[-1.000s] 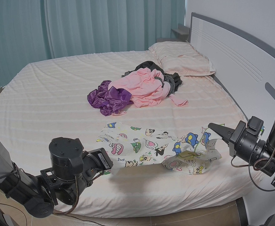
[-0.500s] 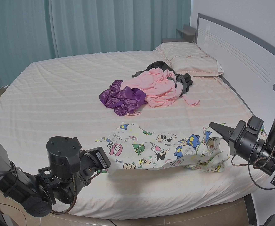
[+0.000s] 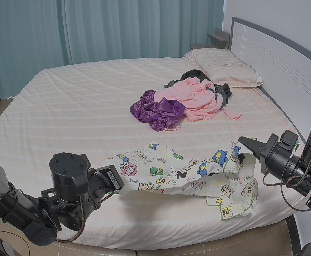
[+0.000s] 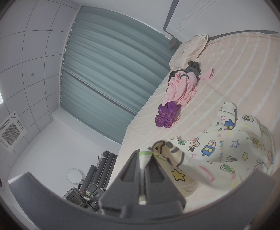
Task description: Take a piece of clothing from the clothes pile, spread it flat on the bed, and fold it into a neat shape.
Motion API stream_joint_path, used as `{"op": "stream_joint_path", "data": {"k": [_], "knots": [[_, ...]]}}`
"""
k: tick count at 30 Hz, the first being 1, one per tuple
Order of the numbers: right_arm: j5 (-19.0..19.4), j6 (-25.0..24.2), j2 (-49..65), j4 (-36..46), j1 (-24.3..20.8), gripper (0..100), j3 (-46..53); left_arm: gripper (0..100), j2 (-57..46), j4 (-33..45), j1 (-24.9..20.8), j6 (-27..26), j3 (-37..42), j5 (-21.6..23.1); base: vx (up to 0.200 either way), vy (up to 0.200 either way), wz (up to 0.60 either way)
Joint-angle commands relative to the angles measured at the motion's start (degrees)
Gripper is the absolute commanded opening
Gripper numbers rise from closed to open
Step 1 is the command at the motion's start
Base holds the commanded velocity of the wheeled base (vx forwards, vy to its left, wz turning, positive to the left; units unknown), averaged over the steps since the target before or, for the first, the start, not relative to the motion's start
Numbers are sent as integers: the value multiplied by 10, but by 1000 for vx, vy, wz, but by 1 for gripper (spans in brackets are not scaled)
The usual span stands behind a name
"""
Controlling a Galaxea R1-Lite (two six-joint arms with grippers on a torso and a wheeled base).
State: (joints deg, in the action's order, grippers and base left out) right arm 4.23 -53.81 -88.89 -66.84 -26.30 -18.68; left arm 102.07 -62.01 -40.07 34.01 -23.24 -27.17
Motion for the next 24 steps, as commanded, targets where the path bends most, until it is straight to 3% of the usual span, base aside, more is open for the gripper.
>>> {"op": "stream_joint_path", "data": {"k": [1,24], "knots": [[1,1,1,0,3,0,-1,0,-4,0,0,0,-1,-1,0,200,0],[3,4,1,-11,18,0,-1,0,-14,1,-6,-5,3,-2,0,200,0]]}}
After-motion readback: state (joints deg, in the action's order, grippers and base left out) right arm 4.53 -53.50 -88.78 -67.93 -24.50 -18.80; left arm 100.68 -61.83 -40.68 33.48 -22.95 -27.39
